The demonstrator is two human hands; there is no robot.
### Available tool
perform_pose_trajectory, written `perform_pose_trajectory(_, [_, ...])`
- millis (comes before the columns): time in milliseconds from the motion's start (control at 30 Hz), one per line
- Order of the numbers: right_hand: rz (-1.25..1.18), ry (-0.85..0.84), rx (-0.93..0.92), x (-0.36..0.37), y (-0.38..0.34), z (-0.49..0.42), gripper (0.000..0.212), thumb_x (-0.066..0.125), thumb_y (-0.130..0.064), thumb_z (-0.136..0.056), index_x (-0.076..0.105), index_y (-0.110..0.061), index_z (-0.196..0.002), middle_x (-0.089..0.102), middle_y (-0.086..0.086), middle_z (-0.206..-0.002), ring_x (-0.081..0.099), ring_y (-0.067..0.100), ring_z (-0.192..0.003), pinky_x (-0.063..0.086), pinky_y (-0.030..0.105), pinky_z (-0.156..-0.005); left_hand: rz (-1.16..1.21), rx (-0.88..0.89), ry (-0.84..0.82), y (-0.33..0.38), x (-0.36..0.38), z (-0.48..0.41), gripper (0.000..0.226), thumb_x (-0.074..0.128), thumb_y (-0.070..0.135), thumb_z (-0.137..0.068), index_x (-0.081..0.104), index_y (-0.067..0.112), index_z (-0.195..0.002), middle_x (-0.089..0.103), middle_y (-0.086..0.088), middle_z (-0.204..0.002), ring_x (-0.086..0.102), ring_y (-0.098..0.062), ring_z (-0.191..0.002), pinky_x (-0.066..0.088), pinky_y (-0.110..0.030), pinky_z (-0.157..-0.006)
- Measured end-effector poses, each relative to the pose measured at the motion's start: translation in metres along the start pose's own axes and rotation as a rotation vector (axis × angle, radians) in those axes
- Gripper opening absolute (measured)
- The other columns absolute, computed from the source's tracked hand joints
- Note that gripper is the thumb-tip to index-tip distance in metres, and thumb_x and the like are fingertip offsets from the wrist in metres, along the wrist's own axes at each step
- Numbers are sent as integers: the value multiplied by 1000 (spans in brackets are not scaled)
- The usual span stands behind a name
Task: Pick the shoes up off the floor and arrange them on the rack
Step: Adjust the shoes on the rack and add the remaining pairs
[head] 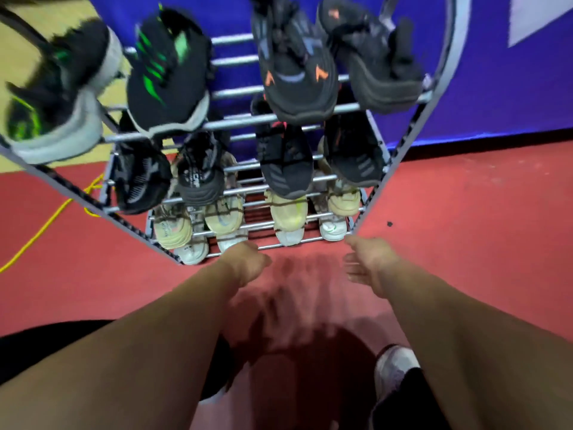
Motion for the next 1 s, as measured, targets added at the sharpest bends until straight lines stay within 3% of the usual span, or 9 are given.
perform_pose_trajectory(133, [76, -10, -166, -10, -47, 78, 16, 64, -29, -96, 56, -17, -89, 42, 9, -73, 36, 17, -48, 35, 26, -53, -189, 113, 92, 29, -57, 74, 55, 66, 34, -93, 53, 12, -142, 63, -14, -135, 60, -31, -123, 47, -30, -98])
perform_pose_trajectory(233, [173, -37, -304, -11, -87, 138, 23, 65, -31, -91, 51, -22, -77, 36, -1, -56, 28, 13, -43, 29, 21, -49, -179, 192, 155, 47, -99, 120, 54, 66, 30, -92, 52, 10, -140, 64, -13, -133, 63, -32, -119, 53, -36, -99])
perform_pose_trajectory(300, [240, -22, -386, -13, -114, 182, 21, 62, -29, -91, 52, -20, -76, 38, -4, -48, 31, 16, -45, 31, 25, -51, -213, 246, 196, 60, -125, 151, 55, 66, 31, -91, 51, 11, -139, 64, -13, -134, 64, -32, -118, 53, -36, -99])
perform_pose_trajectory(467, [381, 52, -578, -12, -172, 275, 32, 63, -46, -85, 53, -16, -79, 45, 6, -61, 39, 21, -54, 35, 33, -59, -332, 367, 312, 84, -183, 229, 57, 62, 37, -95, 50, 10, -143, 61, -12, -139, 60, -30, -121, 46, -30, -98])
perform_pose_trajectory(567, [448, 80, -667, -9, -201, 322, 54, 64, -52, -83, 64, 1, -94, 56, 10, -75, 53, 25, -66, 39, 33, -67, -336, 412, 367, 93, -215, 261, 56, 61, 39, -95, 50, 13, -143, 62, -10, -139, 60, -29, -122, 45, -29, -95])
perform_pose_trajectory(633, [499, 110, -717, -7, -219, 350, 49, 62, -47, -92, 63, 1, -102, 63, 18, -91, 62, 27, -81, 39, 34, -73, -329, 437, 397, 102, -237, 280, 59, 60, 41, -97, 44, 13, -147, 60, -10, -140, 59, -28, -123, 43, -29, -92])
perform_pose_trajectory(733, [595, 179, -775, -7, -249, 370, 39, 60, -50, -91, 60, -13, -103, 65, 5, -101, 61, 23, -91, 44, 35, -79, -327, 481, 445, 120, -264, 295, 64, 58, 44, -97, 39, 15, -151, 59, -10, -140, 58, -28, -123, 44, -32, -97])
perform_pose_trajectory(900, [633, 261, -826, -7, -290, 376, 35, 62, -44, -85, 62, -12, -98, 66, 4, -86, 57, 20, -74, 43, 33, -66, -339, 514, 482, 147, -291, 288, 68, 56, 51, -97, 38, 15, -152, 56, -10, -143, 57, -29, -125, 46, -36, -102])
perform_pose_trajectory(1000, [668, 295, -832, -8, -315, 376, 41, 63, -42, -88, 59, -6, -108, 68, 10, -95, 54, 23, -77, 41, 34, -66, -366, 520, 499, 163, -307, 278, 71, 55, 57, -95, 39, 16, -150, 52, -11, -147, 55, -29, -127, 46, -36, -101])
Point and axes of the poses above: each hand's wrist, its own z-axis away from the middle knuckle, its own x-axis out of the palm, y = z × x, the point moved 9 cm from there along -z, towards the middle knuckle
